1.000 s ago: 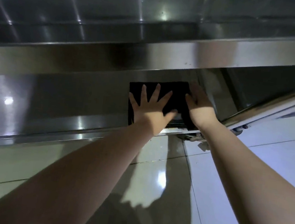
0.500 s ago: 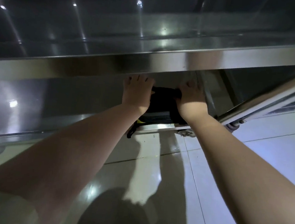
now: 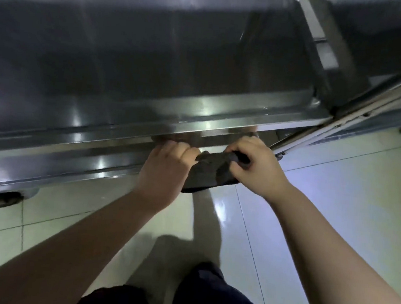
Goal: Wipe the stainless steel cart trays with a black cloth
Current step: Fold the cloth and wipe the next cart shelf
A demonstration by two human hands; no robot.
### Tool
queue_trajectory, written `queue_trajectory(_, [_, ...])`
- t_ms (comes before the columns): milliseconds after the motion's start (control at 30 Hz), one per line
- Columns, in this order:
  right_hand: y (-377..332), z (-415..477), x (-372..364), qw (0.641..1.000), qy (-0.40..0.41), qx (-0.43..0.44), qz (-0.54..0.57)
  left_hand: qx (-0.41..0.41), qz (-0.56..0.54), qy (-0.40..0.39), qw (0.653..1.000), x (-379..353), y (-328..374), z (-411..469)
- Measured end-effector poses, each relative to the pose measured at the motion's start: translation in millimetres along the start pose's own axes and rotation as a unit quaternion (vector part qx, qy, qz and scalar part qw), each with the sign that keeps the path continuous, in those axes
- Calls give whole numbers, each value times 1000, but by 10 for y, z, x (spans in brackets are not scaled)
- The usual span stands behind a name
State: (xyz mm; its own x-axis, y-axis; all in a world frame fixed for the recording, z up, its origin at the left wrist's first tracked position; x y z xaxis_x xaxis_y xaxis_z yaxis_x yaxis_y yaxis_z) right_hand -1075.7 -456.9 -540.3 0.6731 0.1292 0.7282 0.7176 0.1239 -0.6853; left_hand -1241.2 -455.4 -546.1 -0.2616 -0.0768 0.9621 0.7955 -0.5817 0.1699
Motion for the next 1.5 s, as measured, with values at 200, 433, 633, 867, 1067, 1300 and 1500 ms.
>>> queue_trajectory(200, [-1168, -22, 798, 999, -37, -11, 26, 17, -14, 21, 1000, 1488, 33, -82])
queue_trajectory(433, [-2819, -81, 2108, 993, -79, -17, 90, 24, -31, 58, 998, 3783, 180, 71])
queue_trajectory(633, [-4609, 149, 3679, 989, -52, 84, 109, 35, -3, 142, 989, 6213, 301, 520])
queue_trajectory(867, [-6529, 415, 5149, 937, 174, 249, 172, 41, 54, 236, 969, 8810, 309, 1024])
queue_trajectory(1067, [-8353, 644, 5778, 867, 292, 400, 59, 76, 119, 363, 921, 10449, -178, 837])
queue_trajectory(1300, [-9881, 951, 5659, 839, 277, 468, 16, 135, 191, 455, 859, 11547, -871, 198])
queue_trajectory(1500, [-10571, 1253, 5169, 822, 289, 474, -123, 159, 268, 433, 846, 11823, -1540, -101])
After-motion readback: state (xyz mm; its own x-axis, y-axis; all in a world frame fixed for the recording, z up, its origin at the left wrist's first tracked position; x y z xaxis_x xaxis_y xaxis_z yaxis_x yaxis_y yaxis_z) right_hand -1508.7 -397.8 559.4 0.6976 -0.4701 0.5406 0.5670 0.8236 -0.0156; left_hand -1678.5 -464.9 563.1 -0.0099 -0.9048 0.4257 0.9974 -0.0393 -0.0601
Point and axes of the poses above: each hand's wrist, its own z-axis towards the middle knuckle, its own x-axis out of the back of the hand, y = z × x, the point moved 7 cm from there along z, towards the middle knuckle, and after that the axes turned 5 degrees about z, right-handed, at the moved point
